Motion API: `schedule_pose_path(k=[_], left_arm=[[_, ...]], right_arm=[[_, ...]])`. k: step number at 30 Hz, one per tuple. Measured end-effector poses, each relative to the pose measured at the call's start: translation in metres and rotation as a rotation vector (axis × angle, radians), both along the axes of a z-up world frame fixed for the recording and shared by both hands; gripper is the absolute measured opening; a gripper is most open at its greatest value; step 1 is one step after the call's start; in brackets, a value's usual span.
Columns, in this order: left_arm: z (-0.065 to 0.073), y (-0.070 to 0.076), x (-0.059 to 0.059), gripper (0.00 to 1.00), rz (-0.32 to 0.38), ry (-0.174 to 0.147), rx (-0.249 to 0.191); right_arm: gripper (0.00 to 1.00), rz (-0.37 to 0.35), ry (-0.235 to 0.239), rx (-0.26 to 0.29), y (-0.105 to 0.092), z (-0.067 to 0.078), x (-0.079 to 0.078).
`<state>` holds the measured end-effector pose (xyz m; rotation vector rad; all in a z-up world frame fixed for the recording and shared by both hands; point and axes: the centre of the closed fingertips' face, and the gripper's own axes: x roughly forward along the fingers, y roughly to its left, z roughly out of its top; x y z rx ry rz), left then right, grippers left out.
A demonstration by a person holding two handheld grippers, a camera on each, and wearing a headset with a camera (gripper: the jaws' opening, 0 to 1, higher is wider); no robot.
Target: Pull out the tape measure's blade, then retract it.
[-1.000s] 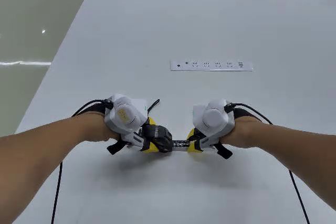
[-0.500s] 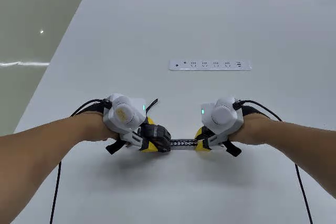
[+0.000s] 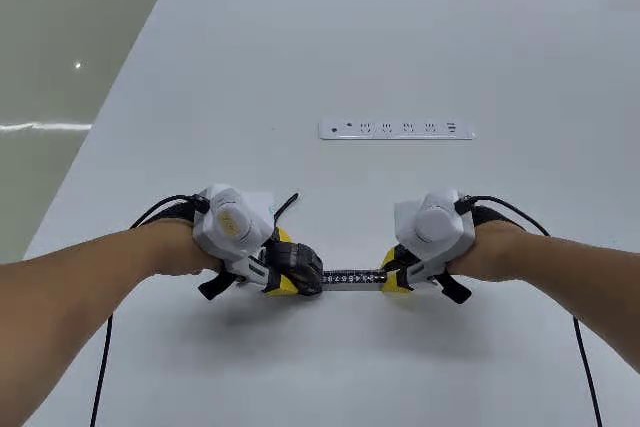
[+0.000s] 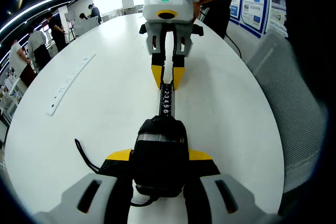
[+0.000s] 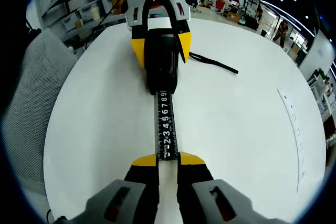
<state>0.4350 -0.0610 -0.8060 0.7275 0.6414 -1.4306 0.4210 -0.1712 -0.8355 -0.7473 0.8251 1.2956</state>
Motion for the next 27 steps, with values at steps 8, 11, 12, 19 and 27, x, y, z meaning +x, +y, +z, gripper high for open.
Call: schedule_pose_path(k=[8,11,12,19,27], left_arm=[[0.000,0.000,0.001,0.32,0.000,0.000,0.000],[0.000,0.000,0.001,0.32,0.001,0.001,0.001],[0.000,0.000,0.001,0.32,0.000,0.000,0.001],[0.000,0.000,0.001,0.32,0.001,0.001,0.000],[0.000,0.000,0.001,0.32,0.004,0.000,-0.001]], right_arm=[[0.10,-0.004,0.005,-0.012,-0.011,0.001,-0.002],[0.10,0.000,0.000,-0.016,-0.015,0.001,-0.002],[0.10,-0.001,0.001,-0.017,-0.016,0.001,-0.002],[0.11,-0.003,0.002,-0.020,-0.019,0.002,-0.002],[0.10,-0.005,0.002,-0.026,-0.027,0.002,-0.003]])
